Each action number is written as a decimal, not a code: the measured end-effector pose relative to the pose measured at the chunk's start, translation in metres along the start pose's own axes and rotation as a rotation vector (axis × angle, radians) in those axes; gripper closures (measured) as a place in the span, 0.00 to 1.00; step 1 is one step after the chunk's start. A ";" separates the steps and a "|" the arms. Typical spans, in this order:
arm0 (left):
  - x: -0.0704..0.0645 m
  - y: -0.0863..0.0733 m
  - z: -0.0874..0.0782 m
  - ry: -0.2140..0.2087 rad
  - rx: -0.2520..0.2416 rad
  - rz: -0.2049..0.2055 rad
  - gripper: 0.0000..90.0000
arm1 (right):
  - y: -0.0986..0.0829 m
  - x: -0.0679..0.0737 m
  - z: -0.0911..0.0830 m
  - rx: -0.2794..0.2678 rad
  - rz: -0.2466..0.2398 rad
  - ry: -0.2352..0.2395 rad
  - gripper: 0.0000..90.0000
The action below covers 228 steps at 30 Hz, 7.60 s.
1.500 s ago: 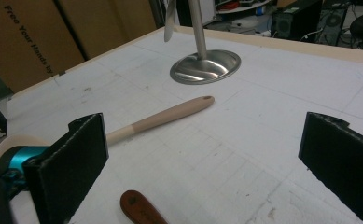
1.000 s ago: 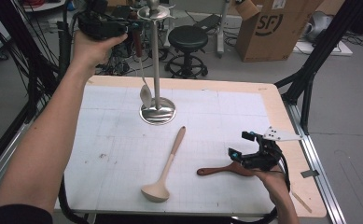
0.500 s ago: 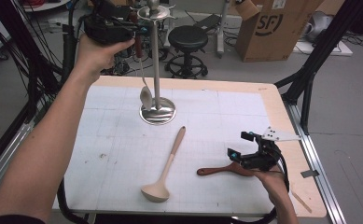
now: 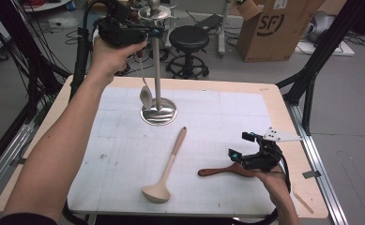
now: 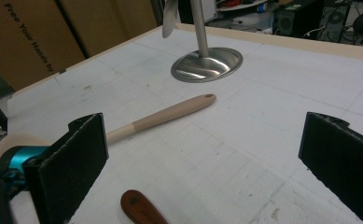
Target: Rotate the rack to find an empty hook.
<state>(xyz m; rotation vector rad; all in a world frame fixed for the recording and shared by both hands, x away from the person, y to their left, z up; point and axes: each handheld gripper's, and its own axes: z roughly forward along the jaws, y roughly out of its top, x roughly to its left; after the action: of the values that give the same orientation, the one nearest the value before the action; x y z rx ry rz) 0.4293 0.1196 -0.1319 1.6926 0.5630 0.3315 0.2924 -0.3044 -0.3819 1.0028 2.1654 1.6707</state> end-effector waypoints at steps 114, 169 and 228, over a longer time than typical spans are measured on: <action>0.008 -0.005 -0.016 0.036 -0.019 0.018 0.94 | 0.000 0.001 0.003 0.004 -0.004 0.005 0.00; 0.002 -0.016 -0.016 0.074 -0.079 0.142 0.83 | -0.002 0.001 0.004 0.007 0.002 0.011 0.00; 0.013 -0.009 -0.023 0.110 -0.077 0.001 1.00 | -0.002 0.002 0.010 0.016 -0.001 0.020 0.00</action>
<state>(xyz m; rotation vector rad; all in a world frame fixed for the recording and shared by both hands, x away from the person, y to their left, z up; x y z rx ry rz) 0.4272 0.1469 -0.1371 1.6070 0.6228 0.4434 0.2963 -0.2958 -0.3864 0.9927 2.1953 1.6727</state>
